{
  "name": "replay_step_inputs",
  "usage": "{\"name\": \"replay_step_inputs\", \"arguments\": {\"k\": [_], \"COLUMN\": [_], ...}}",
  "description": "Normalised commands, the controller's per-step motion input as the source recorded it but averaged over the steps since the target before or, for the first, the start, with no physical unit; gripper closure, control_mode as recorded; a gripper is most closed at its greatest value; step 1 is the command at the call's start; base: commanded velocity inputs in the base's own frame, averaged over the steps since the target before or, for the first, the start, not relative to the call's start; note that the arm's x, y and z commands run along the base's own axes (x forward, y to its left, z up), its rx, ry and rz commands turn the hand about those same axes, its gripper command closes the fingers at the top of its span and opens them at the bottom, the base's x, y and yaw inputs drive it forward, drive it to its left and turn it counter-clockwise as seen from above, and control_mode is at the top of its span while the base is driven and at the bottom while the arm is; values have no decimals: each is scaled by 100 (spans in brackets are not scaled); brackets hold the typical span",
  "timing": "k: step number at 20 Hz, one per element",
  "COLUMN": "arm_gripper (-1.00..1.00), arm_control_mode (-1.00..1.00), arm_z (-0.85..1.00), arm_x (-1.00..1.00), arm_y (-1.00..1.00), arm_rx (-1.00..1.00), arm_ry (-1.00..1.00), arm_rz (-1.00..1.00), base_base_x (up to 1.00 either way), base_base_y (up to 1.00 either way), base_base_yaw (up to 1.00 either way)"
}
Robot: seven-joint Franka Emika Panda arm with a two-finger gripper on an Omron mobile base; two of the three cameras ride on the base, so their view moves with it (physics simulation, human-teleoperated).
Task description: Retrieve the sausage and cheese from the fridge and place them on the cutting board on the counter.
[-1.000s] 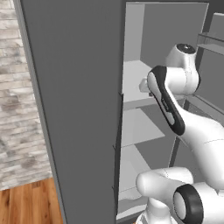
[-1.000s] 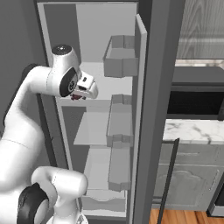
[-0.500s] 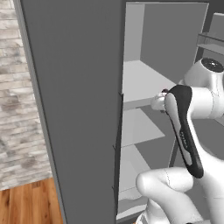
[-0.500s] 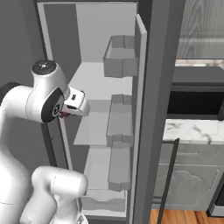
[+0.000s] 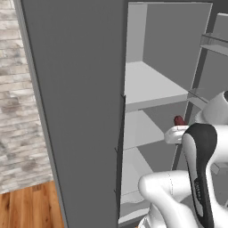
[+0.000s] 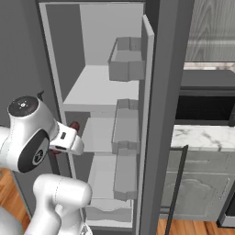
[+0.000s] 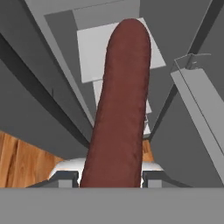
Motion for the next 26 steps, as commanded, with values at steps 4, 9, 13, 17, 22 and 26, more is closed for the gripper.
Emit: {"name": "replay_step_inputs", "arguments": {"k": [4, 9, 13, 17, 22, 26], "arm_gripper": [100, 100, 100, 100, 100, 100], "arm_control_mode": [-100, -100, -100, -100, -100, 100], "arm_z": [-28, 0, 0, 0, 0, 0], "arm_x": [-55, -4, 0, 0, 0, 0], "arm_y": [0, 0, 0, 0, 0, 0], "arm_rx": [-2, -1, 0, 0, 0, 0], "arm_ry": [0, 1, 0, 0, 0, 0], "arm_rz": [0, 0, 0, 0, 0, 0], "base_base_x": [0, 0, 0, 0, 0, 0], "base_base_y": [0, 0, 0, 0, 0, 0], "base_base_yaw": [0, 0, 0, 0, 0, 0]}}
